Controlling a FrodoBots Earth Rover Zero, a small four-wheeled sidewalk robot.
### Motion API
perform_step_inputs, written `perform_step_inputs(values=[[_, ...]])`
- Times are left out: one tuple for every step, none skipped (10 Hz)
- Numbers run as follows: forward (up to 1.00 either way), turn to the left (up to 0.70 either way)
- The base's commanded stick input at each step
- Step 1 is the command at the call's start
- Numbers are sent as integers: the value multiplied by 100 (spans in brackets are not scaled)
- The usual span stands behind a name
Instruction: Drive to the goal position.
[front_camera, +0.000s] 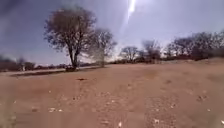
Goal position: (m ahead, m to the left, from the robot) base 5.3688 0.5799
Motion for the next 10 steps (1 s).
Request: perform_step_inputs(values=[[100, -14], [100, -26], [100, -27], [100, -27], [100, -20], [100, -8], [100, 0], [100, 0], [100, 0], [100, 0]])
